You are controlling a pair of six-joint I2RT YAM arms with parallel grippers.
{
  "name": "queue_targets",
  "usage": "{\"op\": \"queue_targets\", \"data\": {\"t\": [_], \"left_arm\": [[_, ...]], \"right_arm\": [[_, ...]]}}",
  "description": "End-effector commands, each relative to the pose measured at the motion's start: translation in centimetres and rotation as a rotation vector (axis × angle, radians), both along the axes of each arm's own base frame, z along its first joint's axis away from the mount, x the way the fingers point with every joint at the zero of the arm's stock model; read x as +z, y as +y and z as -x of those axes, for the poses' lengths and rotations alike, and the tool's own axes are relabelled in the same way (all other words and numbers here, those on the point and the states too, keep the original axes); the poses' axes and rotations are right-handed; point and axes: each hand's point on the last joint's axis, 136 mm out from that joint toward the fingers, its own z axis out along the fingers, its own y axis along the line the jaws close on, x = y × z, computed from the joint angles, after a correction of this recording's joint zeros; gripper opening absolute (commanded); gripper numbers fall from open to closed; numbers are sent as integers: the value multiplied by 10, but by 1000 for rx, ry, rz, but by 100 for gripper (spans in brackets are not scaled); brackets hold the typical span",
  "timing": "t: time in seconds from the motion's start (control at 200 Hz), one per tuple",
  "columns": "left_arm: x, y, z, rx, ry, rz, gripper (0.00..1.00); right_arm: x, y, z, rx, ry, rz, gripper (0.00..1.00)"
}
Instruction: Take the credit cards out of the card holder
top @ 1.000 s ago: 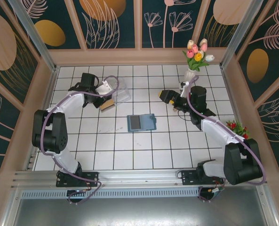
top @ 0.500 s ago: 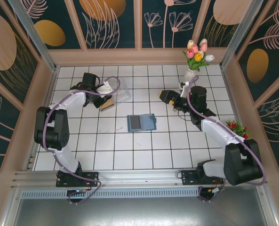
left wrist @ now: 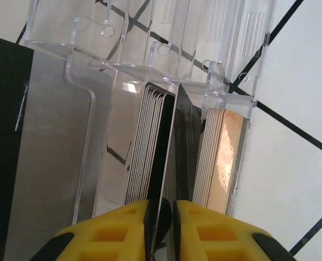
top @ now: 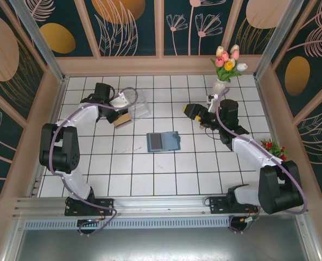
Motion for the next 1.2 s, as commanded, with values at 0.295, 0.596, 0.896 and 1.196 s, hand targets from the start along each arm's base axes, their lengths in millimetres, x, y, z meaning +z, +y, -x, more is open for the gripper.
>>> {"op": "queue_targets", "data": {"t": [0.295,0.596,0.896,1.196], "left_arm": [[31,-2,-5,-47,-44,6,0],[29,-6,-7,-86,10,-5,0],[11,-10,-5,-99,66,13,0],[13,-13,-5,-119,76,21,0]], "right_arm": [[17,6,-4,21,-42,-21,99],[18,6,-1,24,-29,-15,99],[20,9,-2,21,-25,-21,99],[20,11,-3,17,-24,-22,99]]}}
